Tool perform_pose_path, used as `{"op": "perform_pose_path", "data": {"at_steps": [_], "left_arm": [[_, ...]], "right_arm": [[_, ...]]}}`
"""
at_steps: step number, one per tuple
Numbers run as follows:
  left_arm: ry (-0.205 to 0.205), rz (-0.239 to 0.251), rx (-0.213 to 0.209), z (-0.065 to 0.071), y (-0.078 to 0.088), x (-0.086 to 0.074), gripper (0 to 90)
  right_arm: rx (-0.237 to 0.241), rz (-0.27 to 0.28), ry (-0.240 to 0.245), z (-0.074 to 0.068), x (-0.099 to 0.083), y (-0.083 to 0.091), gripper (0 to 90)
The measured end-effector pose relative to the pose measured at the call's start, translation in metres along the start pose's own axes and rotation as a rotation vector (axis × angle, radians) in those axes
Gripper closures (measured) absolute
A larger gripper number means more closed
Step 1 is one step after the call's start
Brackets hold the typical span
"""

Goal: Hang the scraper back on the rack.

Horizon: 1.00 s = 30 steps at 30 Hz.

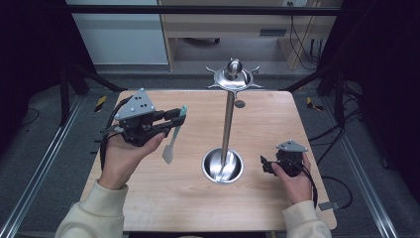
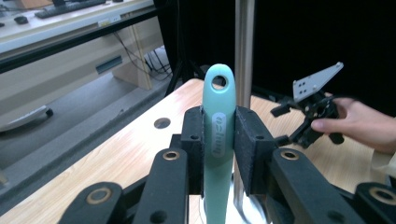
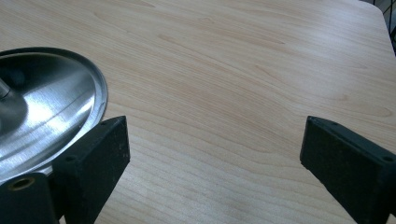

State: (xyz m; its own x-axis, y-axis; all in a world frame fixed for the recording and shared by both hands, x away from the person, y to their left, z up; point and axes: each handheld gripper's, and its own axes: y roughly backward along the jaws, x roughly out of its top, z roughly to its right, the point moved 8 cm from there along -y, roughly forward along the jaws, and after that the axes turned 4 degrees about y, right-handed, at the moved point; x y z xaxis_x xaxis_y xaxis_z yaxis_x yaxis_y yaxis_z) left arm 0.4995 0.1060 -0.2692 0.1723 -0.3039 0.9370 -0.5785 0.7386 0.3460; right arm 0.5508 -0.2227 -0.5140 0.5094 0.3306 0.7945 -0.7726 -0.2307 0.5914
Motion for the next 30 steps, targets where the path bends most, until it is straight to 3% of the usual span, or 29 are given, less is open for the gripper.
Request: {"op": "perform_pose_path", "data": {"at_steps": [6, 8, 12, 13, 15, 17, 30], "left_arm": [[0.032, 0.011, -0.032, 0.008, -0.001, 0.006, 74.5], [0.008, 0.024, -0.022, 0.005, -0.001, 0.008, 74.4], [0.012, 0.031, -0.024, 0.006, 0.001, 0.009, 74.4], [0.049, 0.024, -0.042, 0.009, 0.002, 0.007, 74.4], [0.057, 0.028, -0.048, 0.009, 0.002, 0.008, 74.4], [0.032, 0.045, -0.045, 0.007, 0.0, 0.012, 74.4], [0.009, 0.05, -0.052, 0.019, -0.006, 0.032, 74.4]], "right_arm": [[-0.001, 0.003, 0.006, 0.0, 0.0, -0.001, 8.6], [-0.001, 0.004, 0.007, 0.0, 0.0, -0.001, 8.6], [0.0, -0.001, 0.008, -0.001, 0.0, -0.001, 8.7], [0.0, 0.001, 0.009, -0.001, 0.0, 0.0, 8.7], [-0.002, 0.002, 0.004, 0.0, 0.0, 0.001, 8.6], [-0.004, 0.002, 0.003, 0.001, 0.0, 0.0, 8.7], [-0.002, 0.012, 0.002, 0.002, 0.001, 0.002, 8.7]]}}
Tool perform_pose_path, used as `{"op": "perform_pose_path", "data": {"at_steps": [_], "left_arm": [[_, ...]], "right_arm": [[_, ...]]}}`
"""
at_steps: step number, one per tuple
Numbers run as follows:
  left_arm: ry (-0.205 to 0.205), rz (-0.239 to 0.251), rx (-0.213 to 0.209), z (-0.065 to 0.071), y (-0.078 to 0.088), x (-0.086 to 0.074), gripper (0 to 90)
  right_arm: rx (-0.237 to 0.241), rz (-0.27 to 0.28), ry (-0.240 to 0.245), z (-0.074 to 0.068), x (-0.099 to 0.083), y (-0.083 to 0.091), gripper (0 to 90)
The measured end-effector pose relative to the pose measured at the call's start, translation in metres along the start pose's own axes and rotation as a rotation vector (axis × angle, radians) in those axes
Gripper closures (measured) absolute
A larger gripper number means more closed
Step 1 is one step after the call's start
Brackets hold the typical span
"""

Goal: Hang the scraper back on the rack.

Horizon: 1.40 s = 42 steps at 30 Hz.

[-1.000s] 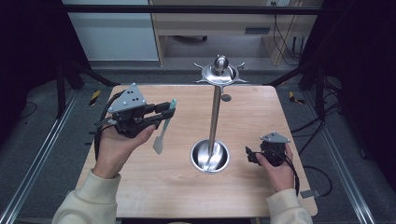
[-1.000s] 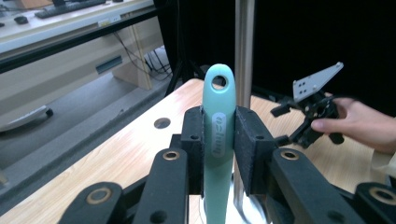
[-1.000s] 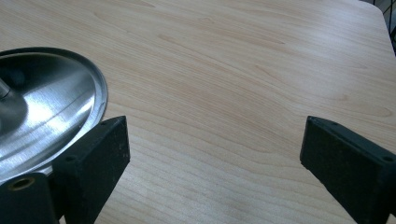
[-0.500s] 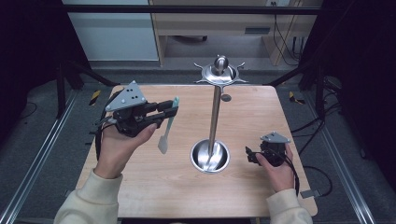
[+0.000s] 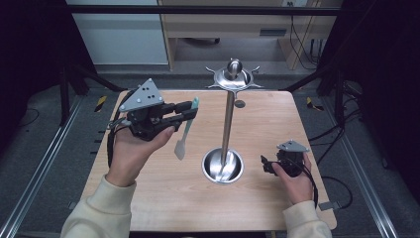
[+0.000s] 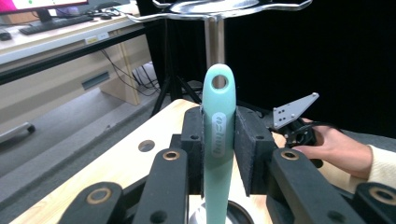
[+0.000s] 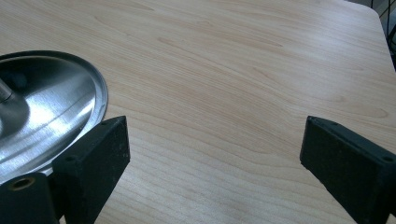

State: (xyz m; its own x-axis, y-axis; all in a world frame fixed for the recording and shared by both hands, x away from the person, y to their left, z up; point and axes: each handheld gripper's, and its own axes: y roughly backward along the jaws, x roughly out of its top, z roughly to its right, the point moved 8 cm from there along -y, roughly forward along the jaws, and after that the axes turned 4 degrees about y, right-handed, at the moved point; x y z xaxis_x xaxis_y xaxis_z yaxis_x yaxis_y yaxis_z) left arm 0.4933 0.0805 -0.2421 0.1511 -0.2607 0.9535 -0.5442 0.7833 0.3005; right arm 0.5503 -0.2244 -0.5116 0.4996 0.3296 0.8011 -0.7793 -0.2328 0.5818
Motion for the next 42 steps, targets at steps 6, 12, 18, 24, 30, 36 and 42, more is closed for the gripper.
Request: {"op": "perform_pose_path", "data": {"at_steps": [6, 12, 18, 24, 30, 36, 42], "left_arm": [[0.001, 0.002, -0.009, 0.004, -0.005, 0.004, 74.4], [0.002, 0.016, -0.007, 0.005, -0.005, 0.009, 74.4], [0.013, 0.036, -0.001, 0.004, -0.004, 0.018, 74.4], [0.019, 0.043, 0.0, 0.002, -0.006, 0.024, 74.4], [0.026, 0.048, 0.006, 0.0, -0.007, 0.029, 74.4], [0.02, 0.026, 0.018, -0.002, -0.009, 0.028, 74.3], [0.016, 0.011, 0.014, 0.0, -0.016, 0.028, 74.3]], "right_arm": [[-0.001, 0.003, 0.004, 0.0, 0.0, 0.0, 8.7], [0.001, 0.002, -0.002, 0.0, 0.0, 0.0, 8.7], [0.0, 0.002, -0.001, 0.001, 0.0, 0.001, 8.7], [0.001, 0.003, -0.002, 0.0, 0.001, 0.001, 8.7], [-0.002, 0.002, -0.008, 0.002, 0.0, 0.001, 8.6], [0.002, 0.001, 0.0, 0.001, 0.0, 0.001, 8.7], [0.0, 0.001, 0.001, 0.001, 0.0, 0.001, 8.7]]}}
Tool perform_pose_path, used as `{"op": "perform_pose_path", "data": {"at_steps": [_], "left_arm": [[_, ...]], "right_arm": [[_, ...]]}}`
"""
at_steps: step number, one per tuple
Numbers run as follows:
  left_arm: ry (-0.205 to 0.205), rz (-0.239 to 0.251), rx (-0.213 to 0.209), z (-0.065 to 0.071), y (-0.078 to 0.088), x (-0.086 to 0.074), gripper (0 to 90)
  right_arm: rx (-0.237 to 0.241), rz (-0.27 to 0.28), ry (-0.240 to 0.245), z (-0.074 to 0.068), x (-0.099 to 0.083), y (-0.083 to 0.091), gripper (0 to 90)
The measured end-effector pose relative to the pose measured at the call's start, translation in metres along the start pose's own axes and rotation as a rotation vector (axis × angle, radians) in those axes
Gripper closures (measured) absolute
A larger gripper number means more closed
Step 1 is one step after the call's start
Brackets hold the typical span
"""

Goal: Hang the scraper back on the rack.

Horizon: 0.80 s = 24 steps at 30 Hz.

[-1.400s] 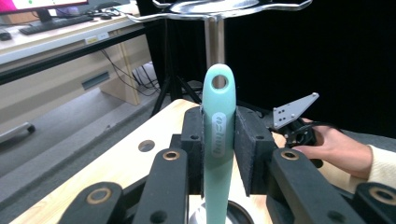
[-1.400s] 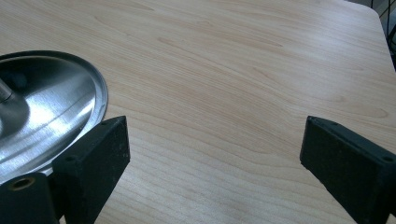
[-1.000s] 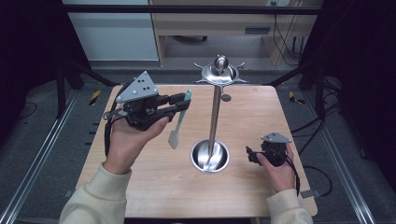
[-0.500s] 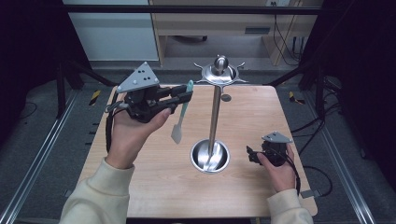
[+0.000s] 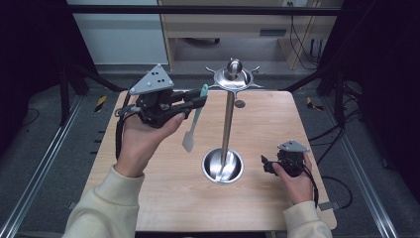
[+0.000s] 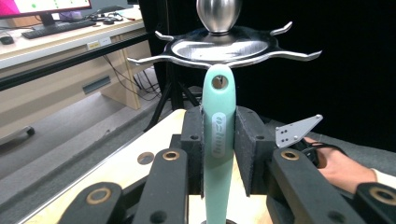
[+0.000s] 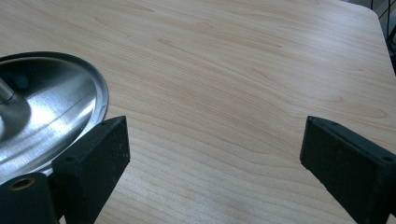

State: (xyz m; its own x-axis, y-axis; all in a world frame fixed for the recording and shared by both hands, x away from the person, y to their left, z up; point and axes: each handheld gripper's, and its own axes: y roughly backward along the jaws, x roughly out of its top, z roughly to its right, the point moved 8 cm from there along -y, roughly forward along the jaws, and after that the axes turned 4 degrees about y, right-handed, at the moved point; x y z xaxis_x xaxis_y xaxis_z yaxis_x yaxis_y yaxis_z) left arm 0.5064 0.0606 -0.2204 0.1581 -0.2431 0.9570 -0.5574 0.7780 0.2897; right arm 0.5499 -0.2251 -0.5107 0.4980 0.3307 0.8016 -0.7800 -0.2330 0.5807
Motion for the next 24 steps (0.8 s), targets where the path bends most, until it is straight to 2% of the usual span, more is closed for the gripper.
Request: {"op": "perform_pose_path", "data": {"at_steps": [3, 13, 24], "left_arm": [[0.0, -0.003, 0.009, -0.001, -0.002, 0.0, 74.3], [0.016, 0.001, -0.012, 0.0, -0.014, 0.0, 74.3], [0.01, 0.011, -0.012, 0.001, -0.021, 0.001, 74.1]], "right_arm": [[0.002, -0.001, 0.0, 0.0, 0.0, 0.0, 8.7], [0.002, 0.003, 0.001, 0.0, 0.0, 0.0, 8.7], [0.003, -0.001, -0.003, -0.001, 0.0, 0.0, 8.7]]}}
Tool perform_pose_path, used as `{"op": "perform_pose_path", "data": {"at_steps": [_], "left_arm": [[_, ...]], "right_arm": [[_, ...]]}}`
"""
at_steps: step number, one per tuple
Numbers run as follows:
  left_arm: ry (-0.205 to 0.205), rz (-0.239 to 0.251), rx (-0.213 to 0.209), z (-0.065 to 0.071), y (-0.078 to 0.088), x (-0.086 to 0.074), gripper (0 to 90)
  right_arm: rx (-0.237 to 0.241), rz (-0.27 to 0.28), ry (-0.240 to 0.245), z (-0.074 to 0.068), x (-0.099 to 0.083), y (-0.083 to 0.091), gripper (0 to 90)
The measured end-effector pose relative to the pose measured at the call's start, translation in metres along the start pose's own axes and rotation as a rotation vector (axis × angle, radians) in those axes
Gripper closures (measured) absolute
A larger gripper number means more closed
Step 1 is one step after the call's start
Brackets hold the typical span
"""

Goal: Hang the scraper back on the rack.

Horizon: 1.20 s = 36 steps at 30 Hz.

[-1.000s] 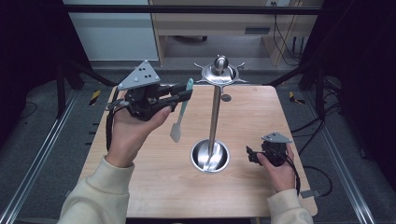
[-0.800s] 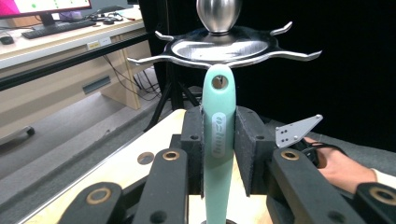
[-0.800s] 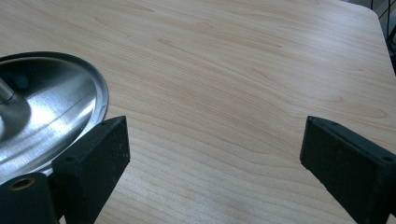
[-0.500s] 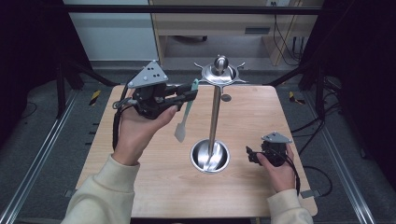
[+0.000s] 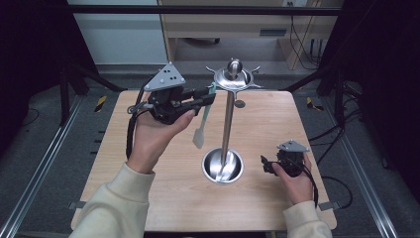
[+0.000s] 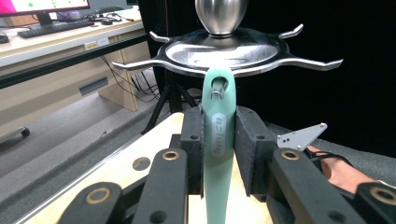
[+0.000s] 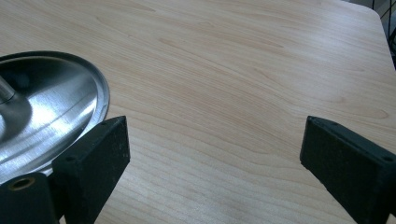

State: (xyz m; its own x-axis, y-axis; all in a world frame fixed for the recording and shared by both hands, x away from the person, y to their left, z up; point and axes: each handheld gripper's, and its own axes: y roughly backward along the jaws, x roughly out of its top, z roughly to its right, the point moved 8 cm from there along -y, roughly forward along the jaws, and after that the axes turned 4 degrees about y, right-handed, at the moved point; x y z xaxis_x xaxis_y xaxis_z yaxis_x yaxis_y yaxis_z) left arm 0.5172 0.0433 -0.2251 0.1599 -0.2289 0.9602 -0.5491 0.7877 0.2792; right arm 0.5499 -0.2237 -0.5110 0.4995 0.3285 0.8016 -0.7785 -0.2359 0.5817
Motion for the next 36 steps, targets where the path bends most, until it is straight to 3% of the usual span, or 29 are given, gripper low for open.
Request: {"op": "perform_pose_path", "data": {"at_steps": [5, 26, 36], "left_arm": [[-0.012, -0.002, 0.001, -0.001, 0.0, 0.0, 74.0], [0.002, 0.006, -0.014, -0.002, -0.001, -0.001, 72.9], [-0.021, 0.007, 0.044, -0.007, 0.013, -0.005, 45.7]], "right_arm": [[0.0, -0.001, 0.0, 0.0, 0.0, 0.0, 8.7], [0.006, -0.001, 0.001, -0.001, 0.0, -0.001, 8.5], [0.001, 0.004, 0.001, 0.001, 0.0, 0.001, 8.4]]}}
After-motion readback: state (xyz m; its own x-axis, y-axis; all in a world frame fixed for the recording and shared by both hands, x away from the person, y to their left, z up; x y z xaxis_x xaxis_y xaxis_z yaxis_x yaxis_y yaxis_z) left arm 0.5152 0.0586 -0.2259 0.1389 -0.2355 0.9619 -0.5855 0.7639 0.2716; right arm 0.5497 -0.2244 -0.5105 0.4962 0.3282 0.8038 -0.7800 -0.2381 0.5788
